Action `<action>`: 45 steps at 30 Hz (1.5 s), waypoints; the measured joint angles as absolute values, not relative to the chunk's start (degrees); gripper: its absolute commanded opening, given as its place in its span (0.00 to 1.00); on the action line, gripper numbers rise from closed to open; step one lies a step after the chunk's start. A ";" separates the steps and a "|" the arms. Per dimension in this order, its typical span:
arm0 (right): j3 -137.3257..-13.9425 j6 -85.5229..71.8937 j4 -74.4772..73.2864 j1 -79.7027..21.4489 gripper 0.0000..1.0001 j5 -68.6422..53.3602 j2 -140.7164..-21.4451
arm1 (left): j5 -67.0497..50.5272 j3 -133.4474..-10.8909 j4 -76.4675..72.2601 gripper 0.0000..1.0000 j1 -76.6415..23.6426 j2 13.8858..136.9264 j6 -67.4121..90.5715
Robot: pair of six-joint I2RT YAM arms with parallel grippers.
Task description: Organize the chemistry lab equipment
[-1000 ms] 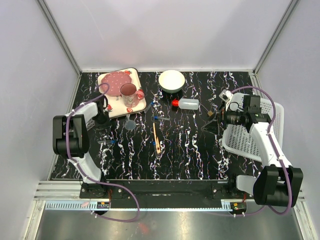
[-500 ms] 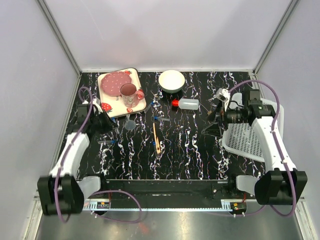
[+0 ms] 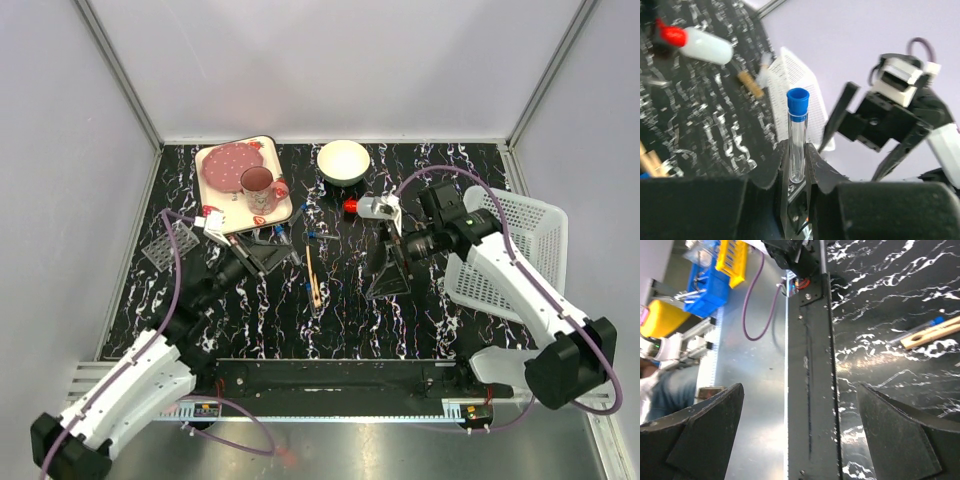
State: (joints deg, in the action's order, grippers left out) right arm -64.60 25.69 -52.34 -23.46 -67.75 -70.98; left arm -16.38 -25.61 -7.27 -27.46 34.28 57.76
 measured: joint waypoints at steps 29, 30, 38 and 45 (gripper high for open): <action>-63.35 -18.24 -17.56 -27.11 0.35 -69.04 -79.77 | 12.84 -33.08 -28.25 0.09 -55.55 59.35 63.20; -63.33 -18.46 -17.41 -27.11 0.31 -68.73 -79.77 | 12.88 -33.10 -28.40 0.09 -55.70 59.37 63.26; -62.35 -18.26 -16.51 -27.11 0.11 -66.98 -79.48 | 13.58 -33.12 -28.95 0.36 -56.42 59.22 63.48; -58.11 -13.93 -17.72 -26.98 0.12 -65.52 -75.68 | 12.64 -33.12 -24.93 0.99 -56.51 55.48 61.30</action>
State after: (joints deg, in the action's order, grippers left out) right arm -58.11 -13.93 -17.72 -26.98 -65.52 -75.68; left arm 12.64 -33.12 -24.93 -56.51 55.48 61.30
